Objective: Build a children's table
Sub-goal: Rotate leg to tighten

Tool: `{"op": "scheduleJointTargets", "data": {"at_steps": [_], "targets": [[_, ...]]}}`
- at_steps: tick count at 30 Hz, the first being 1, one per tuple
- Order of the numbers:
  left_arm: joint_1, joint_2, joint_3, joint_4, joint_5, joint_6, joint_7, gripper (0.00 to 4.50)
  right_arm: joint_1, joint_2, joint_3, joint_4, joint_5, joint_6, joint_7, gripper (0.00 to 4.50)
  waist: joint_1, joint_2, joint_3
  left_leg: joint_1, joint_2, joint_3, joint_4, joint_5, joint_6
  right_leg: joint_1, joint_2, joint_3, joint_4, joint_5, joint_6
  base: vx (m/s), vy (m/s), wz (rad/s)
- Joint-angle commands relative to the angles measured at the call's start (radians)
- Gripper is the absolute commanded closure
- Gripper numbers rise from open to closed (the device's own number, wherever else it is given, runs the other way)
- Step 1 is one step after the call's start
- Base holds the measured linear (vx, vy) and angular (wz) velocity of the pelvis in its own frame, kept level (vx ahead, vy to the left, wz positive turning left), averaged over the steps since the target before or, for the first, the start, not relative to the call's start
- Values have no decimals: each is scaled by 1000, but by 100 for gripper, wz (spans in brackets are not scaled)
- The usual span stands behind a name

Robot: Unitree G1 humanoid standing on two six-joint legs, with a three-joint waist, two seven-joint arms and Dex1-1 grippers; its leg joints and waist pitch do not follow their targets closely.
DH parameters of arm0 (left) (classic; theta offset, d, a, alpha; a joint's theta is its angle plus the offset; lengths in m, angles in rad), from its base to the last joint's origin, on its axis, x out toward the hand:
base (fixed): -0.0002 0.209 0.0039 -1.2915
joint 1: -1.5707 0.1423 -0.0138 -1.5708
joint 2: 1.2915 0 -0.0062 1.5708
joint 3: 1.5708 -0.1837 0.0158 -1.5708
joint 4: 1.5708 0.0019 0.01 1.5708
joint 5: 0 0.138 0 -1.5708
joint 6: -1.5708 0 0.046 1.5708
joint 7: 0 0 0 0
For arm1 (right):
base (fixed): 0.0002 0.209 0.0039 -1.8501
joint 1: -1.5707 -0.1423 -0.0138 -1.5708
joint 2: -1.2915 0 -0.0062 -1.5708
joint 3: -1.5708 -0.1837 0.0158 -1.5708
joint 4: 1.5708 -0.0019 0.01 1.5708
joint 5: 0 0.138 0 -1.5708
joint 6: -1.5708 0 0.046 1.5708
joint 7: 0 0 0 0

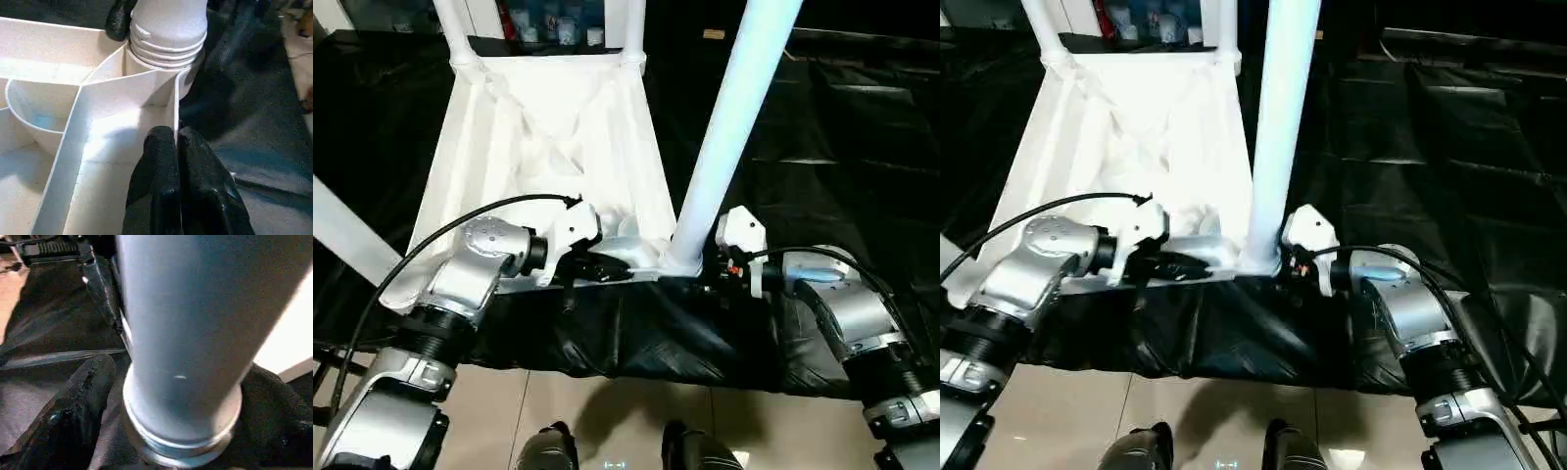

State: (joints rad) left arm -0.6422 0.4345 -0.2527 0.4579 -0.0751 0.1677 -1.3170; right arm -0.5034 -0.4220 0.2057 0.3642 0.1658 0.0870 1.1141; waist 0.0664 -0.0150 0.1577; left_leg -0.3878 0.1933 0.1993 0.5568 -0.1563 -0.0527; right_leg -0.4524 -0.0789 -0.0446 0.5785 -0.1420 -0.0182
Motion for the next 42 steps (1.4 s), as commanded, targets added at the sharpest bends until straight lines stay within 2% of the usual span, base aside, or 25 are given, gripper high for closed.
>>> {"op": "scheduleJointTargets", "data": {"at_steps": [1,5,7,12,15,18,20,21,22,23,25,27,30,33,35,37,40,42], "targets": [[8,1,-21,-13,-38,1,-63,450,10,-12,16,-4,9,14,28,90,6,-6,-82,19,34,-7,-48,-142,109,73,-55,39,-39,-136,-279,0,0,0],[10,11,-27,-14,-45,4,-93,450,16,-21,27,-15,17,21,56,136,11,-5,-85,19,33,-6,-45,-113,124,74,-53,38,-32,-82,-293,0,0,0],[12,12,-27,-15,-44,4,-98,450,20,-24,28,-19,16,21,67,143,14,-4,-86,20,34,-5,-43,-104,131,74,-53,38,-30,-70,-297,0,0,0],[11,9,-26,-1,-37,-6,-96,450,29,-23,30,-23,8,20,78,171,19,-4,-86,19,34,-6,-43,-124,118,74,-54,39,-33,-104,-290,0,0,0],[5,-6,-19,17,-28,-18,-60,450,40,-14,23,-35,23,32,71,178,21,-7,-85,19,33,-6,-43,-126,116,74,-53,39,-33,-109,-284,0,0,0],[-9,-56,-7,42,4,-9,61,450,67,36,-1,-45,37,53,-16,179,20,-12,-82,16,32,-6,-43,-134,115,73,-53,40,-37,-129,-275,0,0,0],[-17,-84,-2,49,15,6,119,450,71,70,-14,-34,26,52,-85,180,19,-11,-78,19,32,-9,-47,-178,95,69,-57,41,-47,-218,-256,0,0,0],[-26,-122,2,53,21,30,178,450,71,119,-31,-6,8,47,-184,180,17,-14,-73,20,30,-11,-50,-218,66,65,-61,41,-59,-323,-224,0,0,0],[-28,-126,3,54,22,33,186,450,71,125,-33,-2,6,47,-196,180,17,-14,-73,20,30,-11,-50,-218,66,65,-61,41,-59,-323,-224,0,0,0],[-47,-187,12,70,35,64,288,450,66,199,-57,43,-26,46,-354,180,10,-15,-70,16,28,-16,-55,-234,34,63,-62,40,-67,-412,-189,0,0,0],[-63,-239,24,91,49,81,383,450,64,257,-75,63,-31,55,-447,180,1,-18,-67,19,24,-21,-60,-274,15,61,-63,37,-79,-504,-149,-55,5,-5],[-73,-281,30,105,64,89,463,450,55,318,-92,82,-44,75,-562,180,-5,-18,-64,23,22,-21,-62,-287,22,56,-62,37,-88,-539,-124,0,0,0],[-74,-329,30,112,90,91,555,450,31,410,-118,121,-55,80,-718,180,-13,-16,-62,17,20,-25,-68,-294,27,54,-61,33,-95,-559,-98,0,0,0],[-56,-353,9,88,121,92,579,450,19,485,-104,125,-86,49,-777,180,-15,-14,-60,19,21,-28,-72,-320,26,50,-62,32,-98,-571,-84,0,0,0],[-39,-345,-11,67,129,89,549,450,25,492,-80,108,-100,25,-746,180,-18,-15,-58,18,22,-28,-74,-335,28,50,-61,33,-99,-565,-79,0,0,0],[-24,-333,-21,46,124,89,522,450,33,473,-67,89,-106,14,-726,124,-19,-16,-60,17,23,-26,-74,-326,37,50,-60,36,-95,-527,-85,0,0,0],[-15,-315,-24,33,118,72,490,450,39,445,-75,69,-87,22,-677,101,-21,-17,-62,14,23,-25,-73,-311,48,53,-59,37,-89,-480,-101,0,0,0],[-4,-285,-24,14,104,54,439,450,37,394,-79,60,-85,21,-627,74,-23,-17,-62,13,23,-22,-71,-297,58,54,-58,38,-86,-444,-118,0,0,0]]}}
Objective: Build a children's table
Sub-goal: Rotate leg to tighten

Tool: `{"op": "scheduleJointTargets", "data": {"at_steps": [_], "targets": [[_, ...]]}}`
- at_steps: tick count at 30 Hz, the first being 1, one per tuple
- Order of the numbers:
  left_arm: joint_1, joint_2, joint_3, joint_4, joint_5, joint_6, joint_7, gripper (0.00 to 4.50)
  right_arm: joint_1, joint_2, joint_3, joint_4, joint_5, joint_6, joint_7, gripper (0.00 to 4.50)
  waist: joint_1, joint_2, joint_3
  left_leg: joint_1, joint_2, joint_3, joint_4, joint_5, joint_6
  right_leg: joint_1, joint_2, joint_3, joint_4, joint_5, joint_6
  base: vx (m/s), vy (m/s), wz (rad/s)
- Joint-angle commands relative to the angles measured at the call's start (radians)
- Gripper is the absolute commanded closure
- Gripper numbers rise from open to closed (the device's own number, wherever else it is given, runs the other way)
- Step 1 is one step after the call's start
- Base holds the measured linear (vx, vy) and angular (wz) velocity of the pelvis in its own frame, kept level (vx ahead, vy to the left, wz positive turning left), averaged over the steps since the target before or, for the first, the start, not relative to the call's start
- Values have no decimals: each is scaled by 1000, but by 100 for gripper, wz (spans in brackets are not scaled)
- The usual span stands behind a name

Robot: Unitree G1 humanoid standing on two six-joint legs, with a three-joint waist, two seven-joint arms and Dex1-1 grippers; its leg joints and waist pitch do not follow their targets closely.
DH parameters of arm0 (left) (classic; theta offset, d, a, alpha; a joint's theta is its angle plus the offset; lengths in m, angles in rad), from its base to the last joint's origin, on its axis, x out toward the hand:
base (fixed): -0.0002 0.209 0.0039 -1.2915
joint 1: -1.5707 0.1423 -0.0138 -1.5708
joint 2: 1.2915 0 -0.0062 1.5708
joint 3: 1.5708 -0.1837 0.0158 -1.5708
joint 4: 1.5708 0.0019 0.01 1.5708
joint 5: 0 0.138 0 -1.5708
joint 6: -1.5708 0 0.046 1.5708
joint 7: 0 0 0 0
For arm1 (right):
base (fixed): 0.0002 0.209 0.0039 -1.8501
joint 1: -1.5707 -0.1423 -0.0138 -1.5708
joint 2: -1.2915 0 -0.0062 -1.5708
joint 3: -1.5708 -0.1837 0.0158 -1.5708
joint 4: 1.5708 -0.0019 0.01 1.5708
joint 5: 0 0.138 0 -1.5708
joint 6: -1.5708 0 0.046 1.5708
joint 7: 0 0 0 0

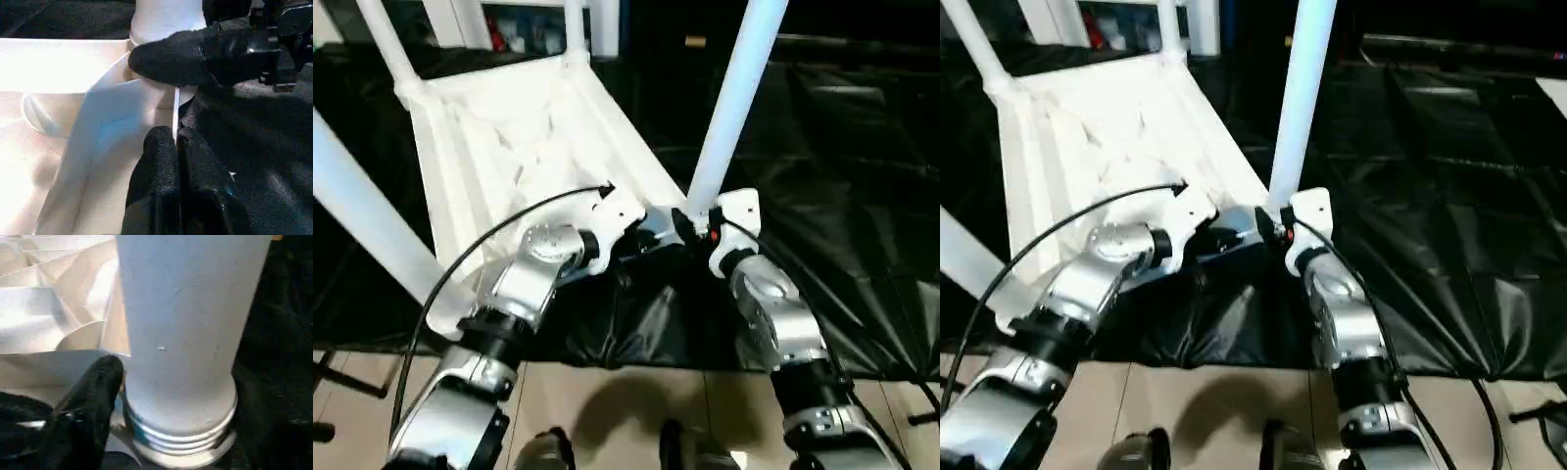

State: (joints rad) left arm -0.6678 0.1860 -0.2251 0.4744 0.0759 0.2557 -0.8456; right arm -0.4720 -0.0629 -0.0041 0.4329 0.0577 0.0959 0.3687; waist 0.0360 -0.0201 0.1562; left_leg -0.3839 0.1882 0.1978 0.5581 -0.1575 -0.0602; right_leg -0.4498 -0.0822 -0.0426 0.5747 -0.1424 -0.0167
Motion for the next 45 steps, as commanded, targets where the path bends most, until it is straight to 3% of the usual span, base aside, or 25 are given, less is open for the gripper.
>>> {"op": "scheduleJointTargets", "data": {"at_steps": [1,2,5,6,8,9,13,15,16,17,20,29,34,38,39,40,41,43,44,45], "targets": [[24,-30,-51,-6,-51,-40,-45,450,5,23,130,-10,24,12,131,74,8,-11,-61,8,27,-20,-72,-286,69,54,-55,36,-81,-430,-127,0,0,0],[38,5,-45,-36,-77,-58,-124,450,-1,-48,125,-18,27,11,216,74,7,-15,-61,8,27,-19,-71,-281,73,55,-55,36,-81,-425,-129,0,0,0],[50,34,-36,-62,-104,-57,-196,450,-7,-107,121,-22,33,11,302,74,11,-13,-63,12,29,-13,-65,-249,97,53,-56,39,-75,-380,-154,0,0,0],[55,64,-35,-70,-110,-62,-241,450,-8,-154,128,-28,41,13,385,74,14,-10,-66,16,31,-10,-61,-227,105,53,-54,40,-70,-335,-175,0,0,0],[61,88,-36,-76,-116,-65,-279,450,-8,-189,135,-35,49,15,453,74,16,-8,-69,8,32,-10,-60,-173,117,62,-53,37,-58,-251,-206,0,0,0],[68,123,-39,-82,-129,-80,-342,450,-8,-241,149,-42,62,14,556,74,22,-8,-70,13,34,-9,-57,-159,126,62,-51,37,-53,-212,-220,0,0,0],[67,163,-37,-81,-151,-85,-415,450,-14,-296,179,-42,81,3,681,74,28,-11,-75,13,36,-6,-50,-105,157,68,-47,35,-33,-79,-273,0,0,0],[66,170,-37,-83,-155,-81,-426,450,-16,-303,183,-40,84,2,698,74,30,-9,-73,14,39,-5,-50,-100,160,67,-48,35,-32,-76,-284,0,0,0],[63,178,-36,-78,-155,-84,-436,450,-18,-310,187,-39,87,-2,724,74,31,-12,-73,14,39,-4,-50,-114,157,67,-49,34,-35,-98,-285,0,0,0],[57,195,-34,-74,-160,-81,-466,450,-18,-324,200,-45,92,-6,770,74,32,-17,-73,14,40,-4,-50,-123,154,68,-51,35,-35,-116,-282,0,0,0],[51,221,-34,-74,-177,-74,-515,450,-20,-339,217,-53,104,-10,825,74,37,-14,-70,16,42,-5,-53,-153,132,65,-55,36,-41,-191,-264,0,0,0],[31,242,-54,-39,-172,-79,-576,450,-18,-345,242,-44,102,-23,881,153,52,-10,-71,17,40,-4,-50,-123,128,66,-52,37,-33,-130,-277,0,0,0],[28,230,-47,-24,-167,-89,-553,450,-8,-335,246,-56,107,-15,879,176,53,-11,-70,15,40,-6,-51,-138,118,68,-54,37,-35,-149,-273,0,0,0],[25,189,-25,-7,-150,-110,-442,450,24,-305,231,-85,111,12,813,177,54,-15,-67,16,41,-6,-52,-144,119,64,-53,38,-39,-161,-265,0,0,0],[17,164,-15,6,-129,-99,-361,450,33,-281,226,-84,83,23,730,178,53,-16,-64,16,40,-7,-56,-169,106,64,-56,38,-46,-221,-247,0,0,0],[15,159,-13,9,-125,-96,-346,450,34,-275,225,-82,77,26,710,178,53,-16,-64,16,40,-7,-56,-169,106,64,-56,38,-46,-221,-247,0,0,0],[10,124,0,11,-116,-74,-270,450,33,-230,205,-61,50,42,590,178,49,-20,-59,17,39,-8,-60,-204,90,59,-57,38,-56,-294,-228,0,0,0],[6,91,9,9,-110,-55,-208,450,30,-182,182,-37,31,60,473,178,43,-20,-55,19,36,-16,-67,-260,42,56,-62,38,-72,-457,-176,0,0,0],[6,83,11,7,-110,-51,-197,450,29,-169,175,-31,28,65,445,178,40,-22,-54,16,35,-19,-70,-262,36,59,-64,37,-74,-484,-161,-55,7,-5],[5,55,7,-1,-91,-37,-143,450,27,-121,163,-14,13,81,349,178,34,-25,-51,17,34,-21,-74,-277,32,52,-63,38,-81,-532,-125,0,0,0]]}}
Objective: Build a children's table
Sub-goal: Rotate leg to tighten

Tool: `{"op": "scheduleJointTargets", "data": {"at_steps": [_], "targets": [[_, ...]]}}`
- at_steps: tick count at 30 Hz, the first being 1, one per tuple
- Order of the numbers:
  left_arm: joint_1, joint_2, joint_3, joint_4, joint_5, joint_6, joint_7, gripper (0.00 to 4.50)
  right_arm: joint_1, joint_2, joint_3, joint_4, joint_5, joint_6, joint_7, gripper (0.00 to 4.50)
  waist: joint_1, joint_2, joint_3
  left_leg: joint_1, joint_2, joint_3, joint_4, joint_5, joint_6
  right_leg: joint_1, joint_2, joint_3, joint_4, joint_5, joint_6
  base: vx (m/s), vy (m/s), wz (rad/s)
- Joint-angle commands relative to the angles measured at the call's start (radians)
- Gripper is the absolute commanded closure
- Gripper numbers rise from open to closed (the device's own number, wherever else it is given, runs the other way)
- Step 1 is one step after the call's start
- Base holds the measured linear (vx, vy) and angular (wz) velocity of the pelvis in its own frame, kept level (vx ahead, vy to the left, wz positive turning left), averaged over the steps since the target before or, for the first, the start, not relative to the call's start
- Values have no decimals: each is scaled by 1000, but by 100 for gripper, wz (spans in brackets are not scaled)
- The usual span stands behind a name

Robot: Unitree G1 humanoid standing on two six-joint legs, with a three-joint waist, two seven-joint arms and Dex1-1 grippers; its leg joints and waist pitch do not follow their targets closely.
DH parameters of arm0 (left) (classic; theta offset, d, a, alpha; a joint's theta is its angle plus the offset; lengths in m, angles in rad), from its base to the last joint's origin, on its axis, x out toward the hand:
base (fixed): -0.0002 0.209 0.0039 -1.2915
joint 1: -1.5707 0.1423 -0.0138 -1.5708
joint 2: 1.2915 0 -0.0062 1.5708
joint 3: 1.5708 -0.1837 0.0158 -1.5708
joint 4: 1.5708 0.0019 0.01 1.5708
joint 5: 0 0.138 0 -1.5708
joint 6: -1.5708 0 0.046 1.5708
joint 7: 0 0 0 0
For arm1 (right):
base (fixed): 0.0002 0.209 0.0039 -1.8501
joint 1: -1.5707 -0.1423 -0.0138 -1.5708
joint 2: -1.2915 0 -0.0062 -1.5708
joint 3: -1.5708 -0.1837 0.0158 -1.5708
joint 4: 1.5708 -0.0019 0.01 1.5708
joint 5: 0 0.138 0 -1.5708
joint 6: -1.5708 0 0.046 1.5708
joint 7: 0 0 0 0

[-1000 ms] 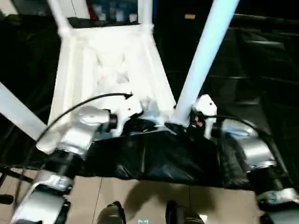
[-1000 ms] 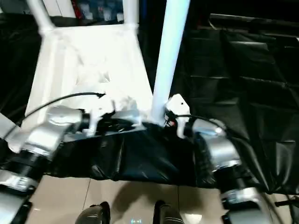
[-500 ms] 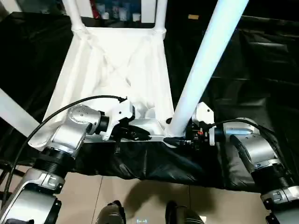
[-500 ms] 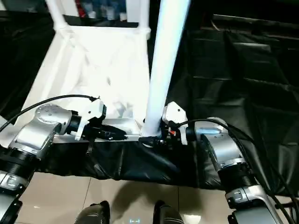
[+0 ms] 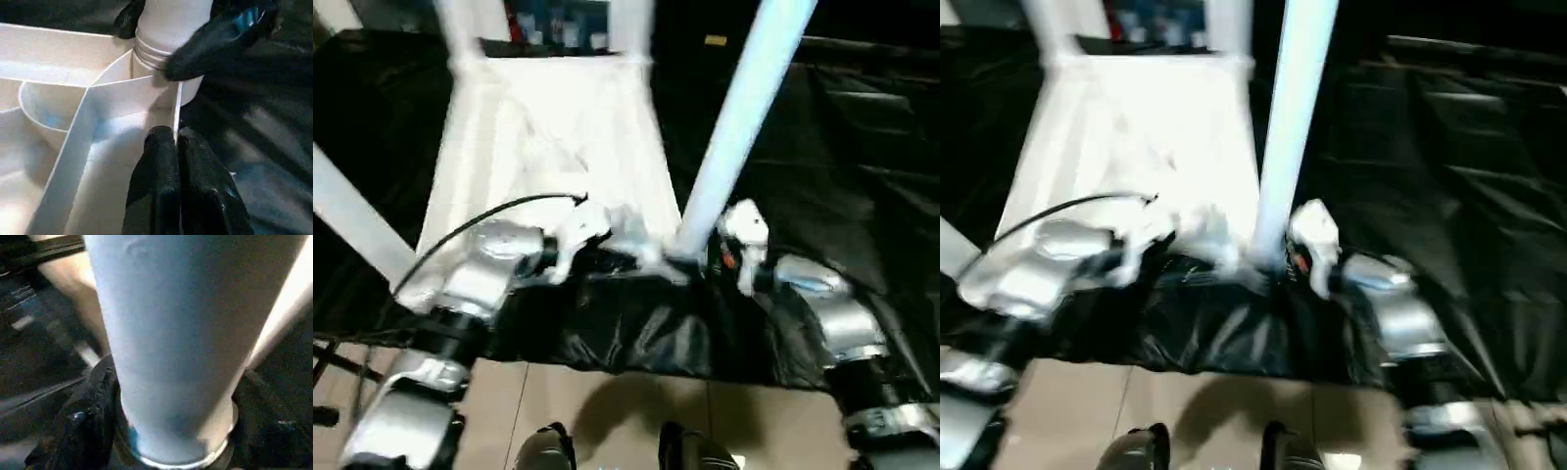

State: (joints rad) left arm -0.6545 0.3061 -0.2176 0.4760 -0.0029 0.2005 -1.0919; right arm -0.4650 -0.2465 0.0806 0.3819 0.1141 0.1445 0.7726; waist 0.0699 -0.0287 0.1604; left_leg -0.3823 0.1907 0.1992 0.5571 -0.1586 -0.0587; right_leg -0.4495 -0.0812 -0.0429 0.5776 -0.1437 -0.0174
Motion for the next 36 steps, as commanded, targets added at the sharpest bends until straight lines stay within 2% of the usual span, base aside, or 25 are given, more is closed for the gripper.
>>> {"op": "scheduleJointTargets", "data": {"at_steps": [1,2,3,5,7,10,11,13,16,17,18,20,23,24,25,26,27,28,30,32,33,36], "targets": [[-8,-73,-1,-5,-9,24,118,450,21,76,76,39,-48,36,-81,178,1,-16,-55,15,32,-23,-73,-275,30,52,-64,38,-84,-531,-124,0,0,0],[-11,-96,-2,-6,3,39,161,450,15,121,62,52,-53,47,-157,178,-5,-16,-54,18,31,-24,-73,-294,32,47,-66,38,-90,-556,-115,0,0,0],[-13,-132,-9,-9,25,60,223,450,-2,201,33,80,-58,68,-295,178,-11,-14,-53,16,32,-25,-75,-299,28,44,-66,39,-92,-570,-109,0,0,0],[-13,-140,-12,-10,31,64,236,450,-7,221,26,87,-60,73,-329,178,-17,-16,-54,12,28,-31,-79,-310,16,49,-67,33,-94,-609,-91,0,0,0],[-6,-169,-17,-24,43,80,276,450,-21,280,24,106,-70,63,-406,178,-23,-14,-53,18,28,-30,-79,-336,15,39,-65,35,-101,-618,-75,0,0,0],[8,-192,-27,-46,54,92,299,450,-25,324,52,104,-97,27,-437,178,-25,-14,-53,15,28,-30,-81,-344,22,38,-64,35,-100,-598,-68,0,0,0],[14,-197,-31,-53,53,94,297,450,-23,331,69,94,-106,7,-425,143,-26,-15,-54,12,28,-31,-82,-344,24,41,-65,35,-99,-591,-65,0,0,0],[16,-197,-31,-53,48,92,292,450,-19,324,70,83,-100,4,-410,108,-27,-15,-55,12,28,-30,-82,-337,31,40,-63,36,-97,-565,-67,0,0,0],[29,-176,-39,-64,48,71,257,450,-7,295,57,59,-89,11,-367,86,-28,-15,-56,11,29,-27,-82,-326,42,42,-62,38,-92,-513,-83,0,0,0],[35,-161,-41,-69,42,59,228,450,-6,268,57,52,-91,6,-340,72,-27,-14,-58,12,29,-26,-81,-322,45,42,-61,38,-91,-496,-91,0,0,0],[47,-133,-43,-83,27,44,173,450,-8,218,58,46,-88,-5,-285,63,-27,-14,-60,8,29,-27,-81,-307,54,48,-62,38,-86,-463,-102,0,0,0],[55,-107,-45,-93,20,31,129,450,-11,169,63,47,-89,-25,-230,63,-26,-15,-62,6,30,-26,-78,-292,64,52,-63,38,-81,-428,-113,0,0,0],[65,-63,-50,-100,9,-11,55,450,-12,93,79,44,-88,-68,-113,63,-23,-15,-64,12,29,-16,-68,-251,88,48,-60,42,-73,-342,-156,0,0,0],[68,-47,-52,-101,6,-19,30,450,-10,67,84,41,-82,-79,-65,63,-19,-9,-70,12,29,-15,-64,-230,100,53,-61,40,-67,-300,-175,0,0,0],[70,-25,-49,-102,-9,-24,-12,450,-2,22,96,18,-65,-95,34,63,-18,-10,-72,8,29,-12,-62,-202,114,60,-58,39,-61,-248,-192,0,0,0],[70,-20,-46,-102,-14,-24,-24,450,1,8,99,9,-60,-99,64,63,-15,-9,-72,8,30,-13,-60,-191,120,61,-59,39,-58,-226,-199,0,0,0],[70,-19,-45,-102,-16,-25,-29,450,2,4,100,6,-58,-100,76,63,-13,-7,-76,9,33,-10,-56,-148,133,62,-55,38,-47,-148,-233,0,0,0],[69,-8,-41,-100,-25,-31,-54,450,6,-21,105,-10,-38,-93,138,63,-11,-6,-77,9,32,-10,-55,-140,135,64,-54,37,-45,-130,-242,0,0,0],[65,19,-35,-91,-39,-46,-108,450,12,-84,122,-39,5,-83,277,63,-7,-7,-77,13,32,-8,-53,-130,145,65,-53,37,-40,-101,-260,0,0,0],[64,26,-35,-88,-42,-48,-120,450,13,-98,127,-44,12,-83,306,63,-4,-7,-76,14,33,-8,-52,-134,154,67,-53,36,-41,-100,-266,0,0,0],[61,39,-34,-84,-48,-50,-147,450,11,-122,136,-46,18,-86,350,63,1,-6,-74,15,36,-8,-53,-142,154,65,-54,36,-42,-121,-270,0,0,0],[59,68,-38,-82,-61,-55,-201,450,5,-156,150,-39,25,-93,417,63,7,-8,-70,15,39,-9,-56,-179,130,64,-57,35,-47,-203,-256,0,0,0]]}}
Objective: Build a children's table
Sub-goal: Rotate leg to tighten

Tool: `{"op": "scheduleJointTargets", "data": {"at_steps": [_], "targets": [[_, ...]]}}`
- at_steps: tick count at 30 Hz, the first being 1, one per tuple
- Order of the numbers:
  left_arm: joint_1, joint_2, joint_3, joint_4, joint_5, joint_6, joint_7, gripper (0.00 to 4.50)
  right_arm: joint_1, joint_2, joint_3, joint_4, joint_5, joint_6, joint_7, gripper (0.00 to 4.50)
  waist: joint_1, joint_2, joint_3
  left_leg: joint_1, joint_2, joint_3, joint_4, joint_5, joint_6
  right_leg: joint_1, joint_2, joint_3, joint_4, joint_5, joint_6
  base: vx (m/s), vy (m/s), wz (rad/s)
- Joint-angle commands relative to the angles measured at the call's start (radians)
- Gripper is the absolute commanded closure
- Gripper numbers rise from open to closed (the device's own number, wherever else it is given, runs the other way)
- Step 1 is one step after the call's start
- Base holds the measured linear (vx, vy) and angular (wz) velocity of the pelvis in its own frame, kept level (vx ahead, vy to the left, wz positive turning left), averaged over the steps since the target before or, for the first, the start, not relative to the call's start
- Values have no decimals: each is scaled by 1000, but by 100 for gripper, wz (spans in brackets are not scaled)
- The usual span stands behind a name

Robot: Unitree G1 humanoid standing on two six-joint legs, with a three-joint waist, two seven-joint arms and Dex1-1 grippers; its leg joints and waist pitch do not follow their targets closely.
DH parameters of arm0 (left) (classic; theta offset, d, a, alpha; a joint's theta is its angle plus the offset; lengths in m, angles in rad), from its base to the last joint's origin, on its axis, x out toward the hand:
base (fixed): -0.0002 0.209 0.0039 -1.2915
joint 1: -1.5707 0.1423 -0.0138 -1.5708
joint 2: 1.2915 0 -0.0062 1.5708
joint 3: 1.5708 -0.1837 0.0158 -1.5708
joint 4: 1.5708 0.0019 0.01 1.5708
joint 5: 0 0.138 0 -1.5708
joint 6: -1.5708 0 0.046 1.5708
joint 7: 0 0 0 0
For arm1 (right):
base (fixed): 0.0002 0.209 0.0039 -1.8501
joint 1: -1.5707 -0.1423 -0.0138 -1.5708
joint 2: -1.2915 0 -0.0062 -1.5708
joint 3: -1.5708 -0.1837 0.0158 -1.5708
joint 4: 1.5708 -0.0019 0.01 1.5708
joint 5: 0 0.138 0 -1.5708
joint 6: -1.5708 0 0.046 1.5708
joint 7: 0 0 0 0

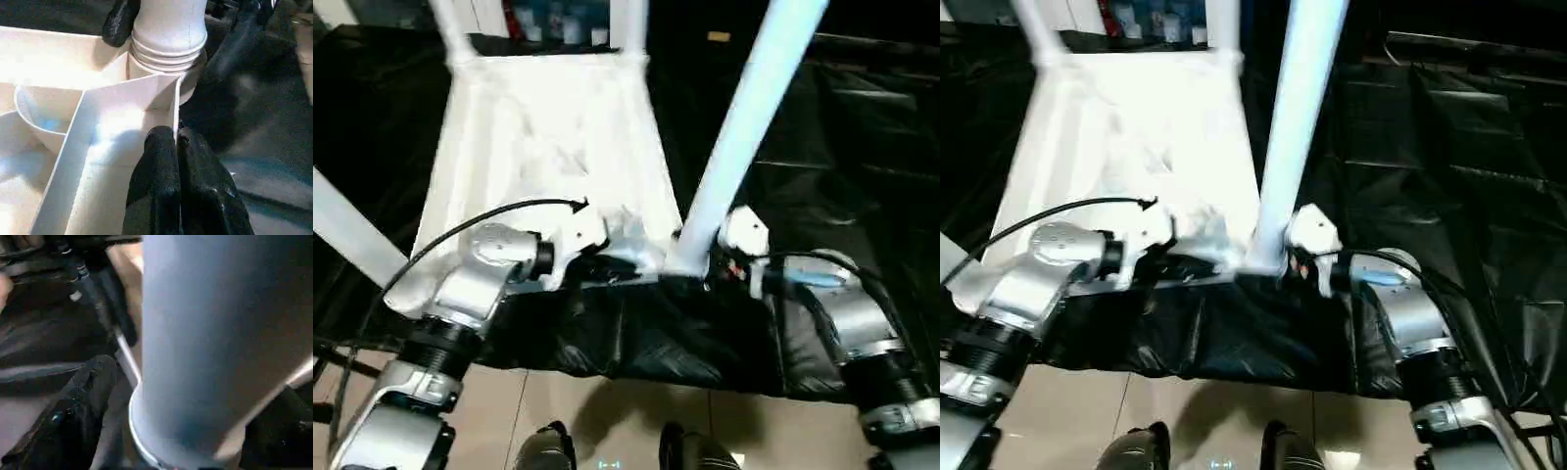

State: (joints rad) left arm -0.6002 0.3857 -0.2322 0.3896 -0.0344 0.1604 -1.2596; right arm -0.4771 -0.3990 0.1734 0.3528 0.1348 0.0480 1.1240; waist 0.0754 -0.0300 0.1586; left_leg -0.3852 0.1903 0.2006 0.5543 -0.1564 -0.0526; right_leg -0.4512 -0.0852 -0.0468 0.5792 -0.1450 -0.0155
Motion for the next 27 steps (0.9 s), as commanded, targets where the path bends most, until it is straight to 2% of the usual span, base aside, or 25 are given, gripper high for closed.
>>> {"op": "scheduleJointTargets", "data": {"at_steps": [1,5,10,12,14,17,20,22,23,24,26,27], "targets": [[4,0,-25,4,-38,-16,-54,450,15,-14,62,-7,7,2,88,63,2,-6,-68,19,41,-11,-54,-192,114,64,-54,40,-51,-221,-253,0,0,0],[5,18,-22,4,-48,-19,-89,450,12,-27,67,-3,9,0,131,98,7,-6,-70,19,40,-10,-53,-181,107,64,-54,41,-49,-211,-250,0,0,0],[7,40,-20,7,-58,-24,-131,450,14,-50,84,-10,15,8,181,137,13,-6,-72,18,39,-8,-50,-148,120,66,-52,40,-42,-151,-268,0,0,0],[6,46,-20,13,-59,-30,-135,450,16,-50,90,-10,13,4,184,142,14,-5,-71,18,39,-8,-50,-153,120,65,-52,40,-43,-162,-267,0,0,0],[6,46,-20,13,-59,-30,-135,450,16,-50,90,-10,13,4,184,171,13,-5,-70,17,39,-9,-51,-162,115,65,-53,40,-45,-178,-263,0,0,0],[2,48,-16,19,-61,-31,-134,450,20,-41,91,-15,20,8,185,174,13,-5,-68,17,39,-10,-53,-179,105,64,-54,40,-48,-207,-254,0,0,0],[2,42,-11,19,-64,-26,-129,450,31,-31,88,-26,28,18,177,179,13,-6,-68,17,39,-10,-53,-168,106,65,-53,40,-46,-191,-254,0,0,0],[-3,11,-6,26,-32,-5,-39,450,51,21,60,-31,33,44,72,179,13,-7,-67,16,40,-9,-53,-164,110,63,-54,42,-46,-186,-255,0,0,0],[-3,11,-6,26,-32,-5,-39,450,51,21,60,-31,33,44,72,179,13,-6,-67,16,39,-11,-53,-168,107,63,-54,41,-48,-195,-254,0,0,0],[-8,-7,-9,33,-7,9,19,450,53,55,44,-20,25,64,-7,180,9,-8,-62,16,39,-12,-58,-205,90,60,-55,41,-57,-264,-236,0,0,0],[-17,-56,-5,37,13,47,120,450,50,125,15,18,-7,68,-171,180,5,-9,-59,16,38,-15,-62,-235,70,60,-59,42,-65,-335,-215,0,0,0],[-20,-74,-2,37,18,61,152,450,50,148,7,30,-16,70,-222,180,-2,-10,-56,13,35,-23,-70,-273,33,61,-62,38,-76,-453,-175,0,0,0]]}}
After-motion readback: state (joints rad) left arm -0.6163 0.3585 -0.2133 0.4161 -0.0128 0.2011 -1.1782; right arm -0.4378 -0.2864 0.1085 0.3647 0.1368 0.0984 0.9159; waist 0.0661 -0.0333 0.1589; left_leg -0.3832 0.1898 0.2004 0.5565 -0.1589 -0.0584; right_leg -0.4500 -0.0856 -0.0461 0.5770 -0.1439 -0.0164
